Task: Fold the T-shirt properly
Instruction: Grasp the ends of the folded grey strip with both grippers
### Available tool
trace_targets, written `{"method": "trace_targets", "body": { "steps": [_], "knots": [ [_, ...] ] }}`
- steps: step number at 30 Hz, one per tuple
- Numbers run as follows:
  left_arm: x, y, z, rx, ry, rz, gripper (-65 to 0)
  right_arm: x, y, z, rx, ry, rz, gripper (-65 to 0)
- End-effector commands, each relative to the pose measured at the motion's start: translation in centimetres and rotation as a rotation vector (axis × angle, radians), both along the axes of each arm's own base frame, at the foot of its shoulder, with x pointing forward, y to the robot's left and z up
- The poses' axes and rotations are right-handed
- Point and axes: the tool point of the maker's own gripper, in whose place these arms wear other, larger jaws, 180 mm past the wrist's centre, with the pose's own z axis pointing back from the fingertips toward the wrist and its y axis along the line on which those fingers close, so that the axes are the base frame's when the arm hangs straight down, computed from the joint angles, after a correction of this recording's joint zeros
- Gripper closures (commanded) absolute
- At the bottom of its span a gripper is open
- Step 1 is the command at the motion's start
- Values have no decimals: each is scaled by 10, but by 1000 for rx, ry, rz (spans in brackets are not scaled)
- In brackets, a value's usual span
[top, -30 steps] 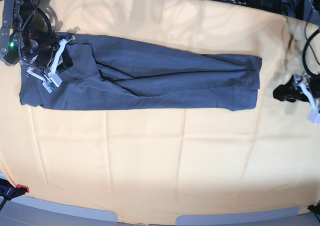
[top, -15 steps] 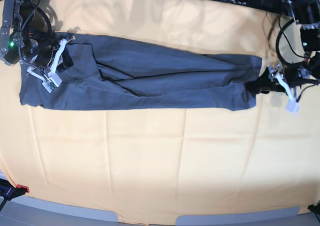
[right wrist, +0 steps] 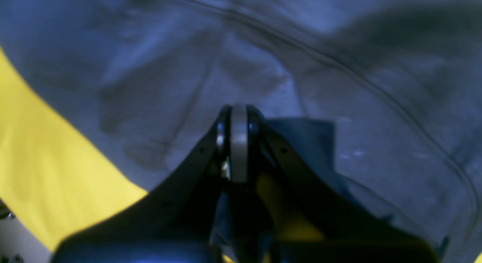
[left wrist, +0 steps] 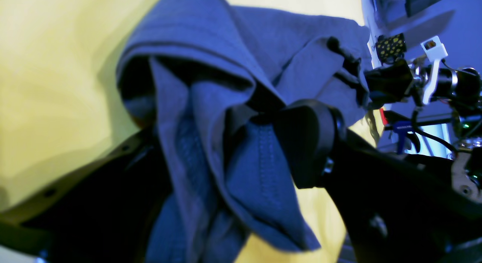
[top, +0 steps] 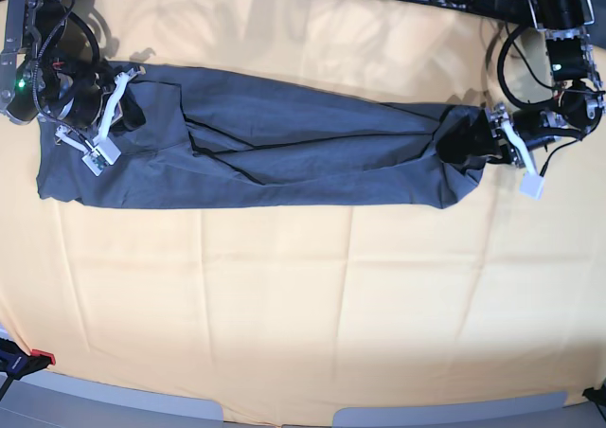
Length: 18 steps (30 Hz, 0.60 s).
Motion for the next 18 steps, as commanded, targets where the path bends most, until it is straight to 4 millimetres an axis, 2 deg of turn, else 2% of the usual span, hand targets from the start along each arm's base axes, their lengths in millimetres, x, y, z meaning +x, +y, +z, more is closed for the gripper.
{"method": "trace_targets", "body": {
  "steps": [1,4,5,6,9,10,13,15,18],
  "knots": [
    [3,4,-2,48,-1,-3,-419,7,-3,10,1,-35,5,0],
    [9,6,-7,69,-5,37,-411,7,-3,10,0,-34,10,0],
    [9,6,-10,76,6,47,-383,7,-3,9,-2,-34,10,0],
    [9,8,-12,81,17,56,-327,7,-3,9,-1,-34,10,0],
    [9,13,-15,93,53,78,-48,7,-3,9,-1,-34,10,0],
    [10,15,-15,100,60,84,0,7,-3,10,-1,-35,10,0],
    [11,20,-14,113,59,92,0,9,3,16,21,-55,21,0],
    [12,24,-13,123,57,93,0,13,15,32,72,-96,43,0],
    [12,31,-10,144,55,95,0,25,32,60,122,-180,84,-148]
  ]
}}
